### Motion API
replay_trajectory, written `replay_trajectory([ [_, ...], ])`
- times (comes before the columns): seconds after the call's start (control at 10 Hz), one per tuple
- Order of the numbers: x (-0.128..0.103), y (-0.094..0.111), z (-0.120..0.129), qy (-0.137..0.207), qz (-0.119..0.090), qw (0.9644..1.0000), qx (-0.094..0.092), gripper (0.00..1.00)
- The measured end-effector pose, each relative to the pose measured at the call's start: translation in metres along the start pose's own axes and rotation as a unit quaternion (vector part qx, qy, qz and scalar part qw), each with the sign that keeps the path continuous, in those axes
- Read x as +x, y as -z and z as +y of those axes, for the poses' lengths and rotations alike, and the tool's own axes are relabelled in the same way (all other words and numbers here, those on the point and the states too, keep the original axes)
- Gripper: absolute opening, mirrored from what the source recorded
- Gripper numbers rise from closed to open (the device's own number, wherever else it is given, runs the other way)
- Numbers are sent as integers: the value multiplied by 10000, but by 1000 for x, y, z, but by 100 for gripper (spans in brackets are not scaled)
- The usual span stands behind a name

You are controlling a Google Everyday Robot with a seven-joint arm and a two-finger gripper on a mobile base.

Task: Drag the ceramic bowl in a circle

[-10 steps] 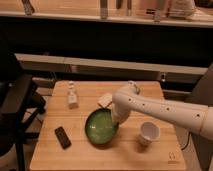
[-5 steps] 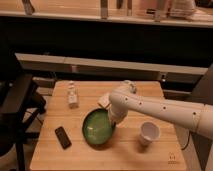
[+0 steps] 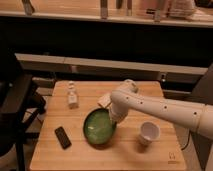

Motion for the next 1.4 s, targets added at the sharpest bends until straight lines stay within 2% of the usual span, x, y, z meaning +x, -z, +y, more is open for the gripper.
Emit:
replay_trajectory([
  [0.5, -1, 2, 12, 32, -19, 10000, 4, 0],
  [0.9, 8, -2, -11, 140, -32, 9999, 35, 0],
  [1.4, 5, -2, 5, 143, -79, 9998, 83, 0],
])
